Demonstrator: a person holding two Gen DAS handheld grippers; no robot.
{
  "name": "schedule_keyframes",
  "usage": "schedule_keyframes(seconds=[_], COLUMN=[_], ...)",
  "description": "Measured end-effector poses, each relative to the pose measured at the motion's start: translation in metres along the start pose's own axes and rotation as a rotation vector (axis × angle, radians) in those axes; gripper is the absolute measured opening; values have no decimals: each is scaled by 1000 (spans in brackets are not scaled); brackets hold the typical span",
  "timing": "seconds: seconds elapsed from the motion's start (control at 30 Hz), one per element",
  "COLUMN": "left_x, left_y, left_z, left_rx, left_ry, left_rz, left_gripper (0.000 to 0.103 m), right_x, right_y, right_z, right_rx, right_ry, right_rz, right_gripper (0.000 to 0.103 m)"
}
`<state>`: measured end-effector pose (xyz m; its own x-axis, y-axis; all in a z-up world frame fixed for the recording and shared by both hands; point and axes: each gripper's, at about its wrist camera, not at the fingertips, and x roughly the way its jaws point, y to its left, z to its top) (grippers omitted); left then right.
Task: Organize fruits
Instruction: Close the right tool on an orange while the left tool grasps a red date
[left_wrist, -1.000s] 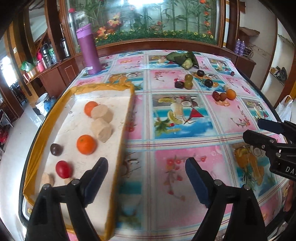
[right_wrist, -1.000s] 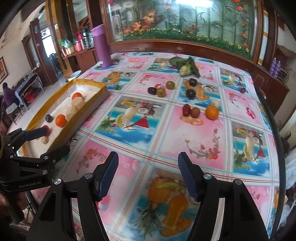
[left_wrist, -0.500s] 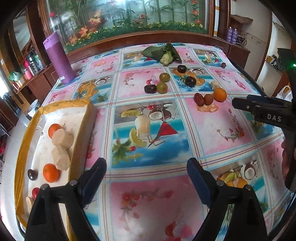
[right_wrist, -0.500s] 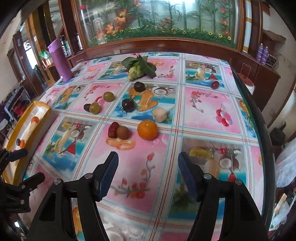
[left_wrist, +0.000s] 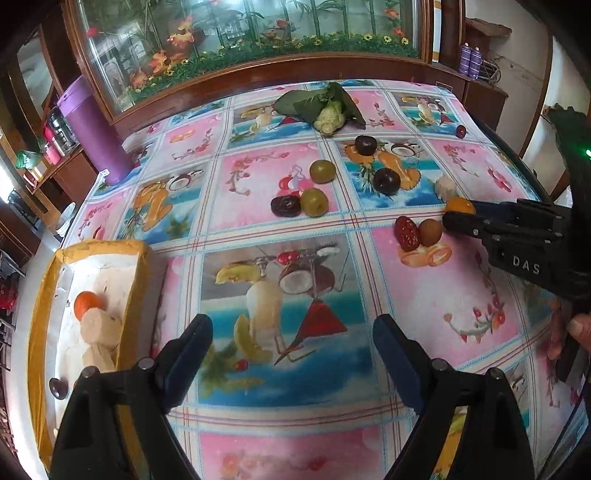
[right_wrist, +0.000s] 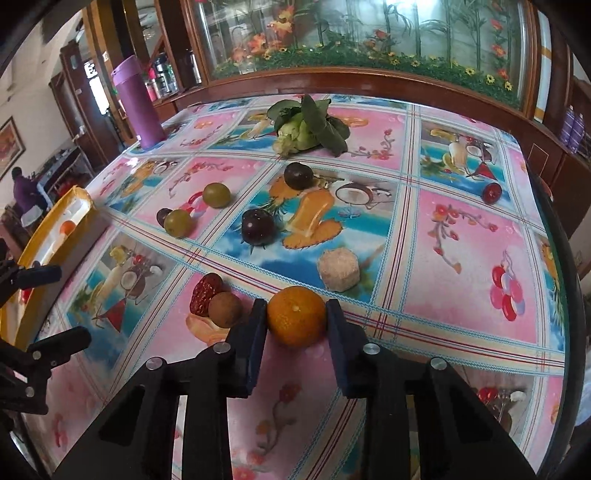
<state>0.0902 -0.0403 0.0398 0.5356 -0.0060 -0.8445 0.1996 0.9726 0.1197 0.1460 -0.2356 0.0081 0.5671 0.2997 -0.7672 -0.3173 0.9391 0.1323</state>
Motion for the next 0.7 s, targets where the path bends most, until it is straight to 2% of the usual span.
schedule_keyframes(seconds=[0.3,0.47,0.53,0.6,0.63,0.67,0.7], left_x=[26,41,46,49,46,43,37], left_y=[-43,-66,-67,-67,-66,-66,-65], left_z=[34,41,45,47,47,46,43], left_rx=[4,41,30,41,45,52,63], left_ry=[3,16,18,25,33,45,50], left_rz=[-123,-136,-156,-161,-209,-281,-318], left_gripper=[90,89,80,66,60,46,43], right_x=[-28,-34,-35,-34,-34,-34,-34], right_y=[-20,-28,-30,-31,-31,-32,-33], right_z=[-22,-27,-29,-30,-30,-31,-31], right_rx=[80,107,116,123,128,134,141], right_ry=[-20,-23,-23,-21,-21,-19,-19], right_rz=[-10,-1,5,8,9,12,15], right_gripper=[32,32,32,32,32,32,32])
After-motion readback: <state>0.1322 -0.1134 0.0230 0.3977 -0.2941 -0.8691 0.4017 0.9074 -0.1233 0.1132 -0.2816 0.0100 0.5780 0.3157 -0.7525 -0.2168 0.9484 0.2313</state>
